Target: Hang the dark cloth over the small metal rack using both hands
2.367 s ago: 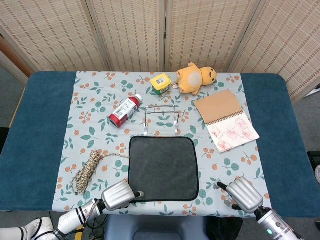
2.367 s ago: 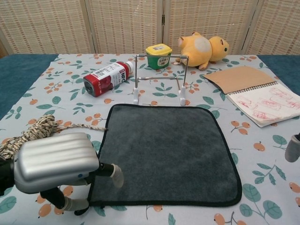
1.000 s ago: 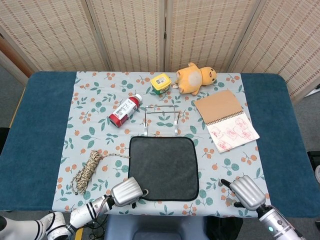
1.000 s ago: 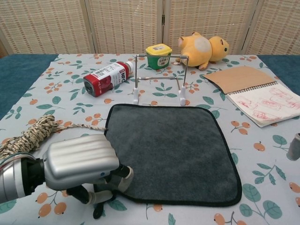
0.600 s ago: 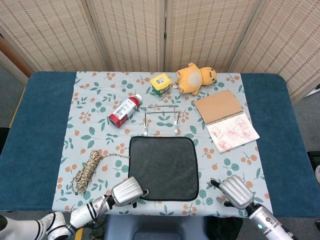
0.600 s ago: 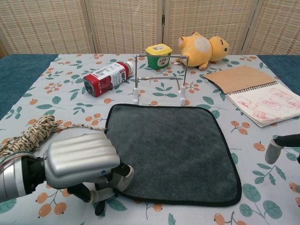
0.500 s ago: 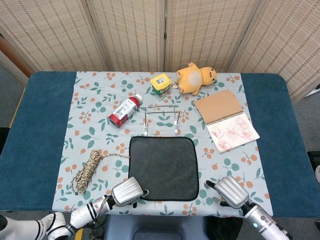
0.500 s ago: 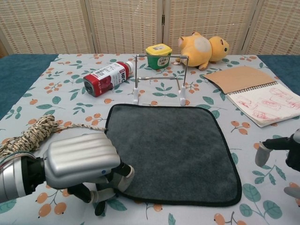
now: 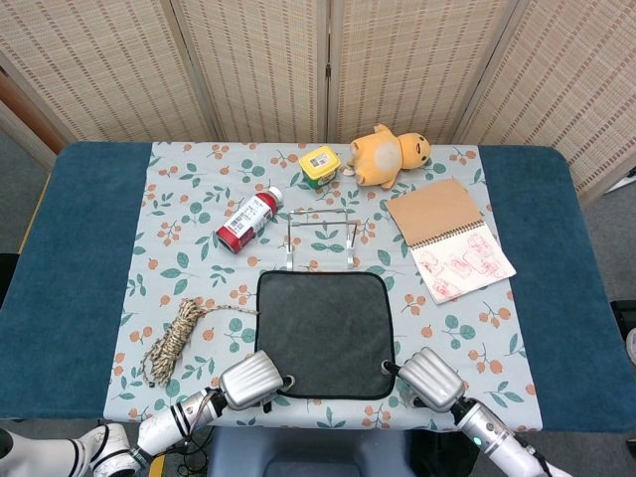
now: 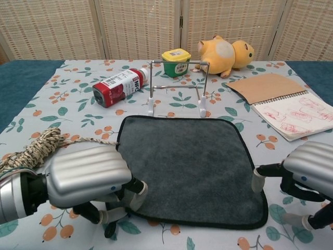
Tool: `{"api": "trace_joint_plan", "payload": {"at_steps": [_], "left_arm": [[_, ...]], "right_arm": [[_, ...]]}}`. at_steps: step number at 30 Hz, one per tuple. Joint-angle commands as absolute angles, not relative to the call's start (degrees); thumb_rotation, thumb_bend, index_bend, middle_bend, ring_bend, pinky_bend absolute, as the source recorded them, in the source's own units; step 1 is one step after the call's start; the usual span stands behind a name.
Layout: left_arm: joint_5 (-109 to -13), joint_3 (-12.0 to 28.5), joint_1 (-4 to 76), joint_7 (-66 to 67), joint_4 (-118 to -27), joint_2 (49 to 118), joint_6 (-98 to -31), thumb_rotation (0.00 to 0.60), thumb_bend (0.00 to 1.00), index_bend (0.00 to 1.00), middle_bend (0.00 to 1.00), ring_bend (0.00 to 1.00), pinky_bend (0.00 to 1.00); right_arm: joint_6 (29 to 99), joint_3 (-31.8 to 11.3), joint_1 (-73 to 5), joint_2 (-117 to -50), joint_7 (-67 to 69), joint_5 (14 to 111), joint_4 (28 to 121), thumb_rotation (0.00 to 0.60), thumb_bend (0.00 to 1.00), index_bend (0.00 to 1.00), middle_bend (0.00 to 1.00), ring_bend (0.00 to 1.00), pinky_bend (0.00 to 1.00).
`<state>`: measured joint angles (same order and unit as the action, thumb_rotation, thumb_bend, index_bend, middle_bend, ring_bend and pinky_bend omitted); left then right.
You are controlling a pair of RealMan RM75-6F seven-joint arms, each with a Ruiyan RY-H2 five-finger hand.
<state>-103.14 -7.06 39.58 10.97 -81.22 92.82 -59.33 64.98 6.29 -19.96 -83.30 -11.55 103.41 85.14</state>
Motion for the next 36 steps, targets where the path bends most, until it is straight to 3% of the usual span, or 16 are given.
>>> {"api": "trace_joint_plan", "payload": {"at_steps": [1, 25, 36], "left_arm": [[-103.05, -7.1, 39.52, 10.95, -81.21, 92.83, -59.46, 0.6, 0.43, 0.52, 1.0, 0.95, 1.0], [-102.74, -7.29, 39.27, 10.58, -81.24, 92.7, -60.6, 0.6, 0.43, 0.52, 1.0, 0.95, 1.0], [-102.71, -7.32, 39.09, 10.21, -81.11, 92.43, -61.22, 0.6, 0.43, 0.52, 1.0, 0.95, 1.0]], "right_arm": [[64.96, 6.23, -20.35, -84.64, -11.64, 103.29, 83.87, 0.6, 0.22, 0.39, 0.93, 0.9, 0.96], [64.69, 6.31, -22.23, -90.25, -12.65, 101.81, 79.7, 0.6, 0.22, 0.42, 0.93, 0.9, 0.96], [65.75, 6.31, -22.84, -92.2, -12.04, 101.89, 77.91, 0.6, 0.36, 0.53, 0.95, 0.91, 0.98]]}}
